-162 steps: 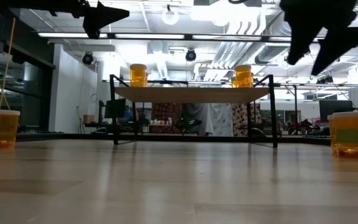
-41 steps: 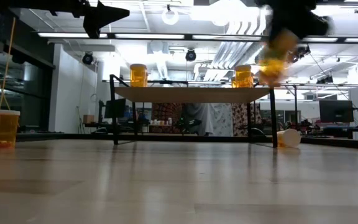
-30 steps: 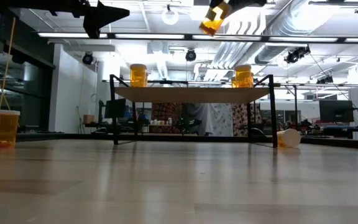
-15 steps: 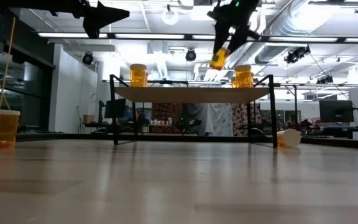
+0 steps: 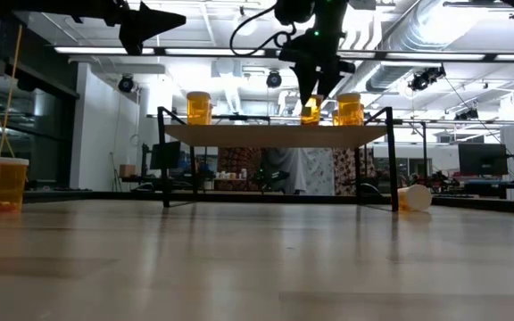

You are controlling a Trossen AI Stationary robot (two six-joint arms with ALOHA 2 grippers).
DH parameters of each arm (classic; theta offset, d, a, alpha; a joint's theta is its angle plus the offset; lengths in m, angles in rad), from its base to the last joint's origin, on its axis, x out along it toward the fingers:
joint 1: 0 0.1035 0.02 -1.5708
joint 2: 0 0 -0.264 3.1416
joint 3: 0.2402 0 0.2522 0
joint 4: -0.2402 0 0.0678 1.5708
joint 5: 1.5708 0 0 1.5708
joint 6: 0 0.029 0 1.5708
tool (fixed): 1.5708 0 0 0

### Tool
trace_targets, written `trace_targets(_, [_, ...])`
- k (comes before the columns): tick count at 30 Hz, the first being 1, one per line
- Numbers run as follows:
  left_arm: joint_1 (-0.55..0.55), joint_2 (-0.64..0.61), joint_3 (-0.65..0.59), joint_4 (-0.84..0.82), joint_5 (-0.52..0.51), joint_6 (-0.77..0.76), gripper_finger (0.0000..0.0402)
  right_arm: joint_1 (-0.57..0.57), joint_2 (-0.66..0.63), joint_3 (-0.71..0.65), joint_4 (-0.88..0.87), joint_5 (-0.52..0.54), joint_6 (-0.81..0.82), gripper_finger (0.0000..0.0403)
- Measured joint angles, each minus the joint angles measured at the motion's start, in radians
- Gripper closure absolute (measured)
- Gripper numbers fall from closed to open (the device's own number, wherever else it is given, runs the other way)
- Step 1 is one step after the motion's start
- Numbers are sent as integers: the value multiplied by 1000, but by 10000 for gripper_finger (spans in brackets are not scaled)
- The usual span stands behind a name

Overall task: Pick and place medicine bottles onto shelf by color
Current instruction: Put the yellow pill bottle on the shelf

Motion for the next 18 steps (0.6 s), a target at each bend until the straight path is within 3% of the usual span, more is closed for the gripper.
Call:
trace_targets(9, [0, 0, 0, 0, 0, -1, 140, -9, 24, 35, -76, -24, 9, 201])
trace_targets(18, [0, 0, 0, 0, 0, -1, 140, -18, 26, 34, -47, -28, 22, 201])
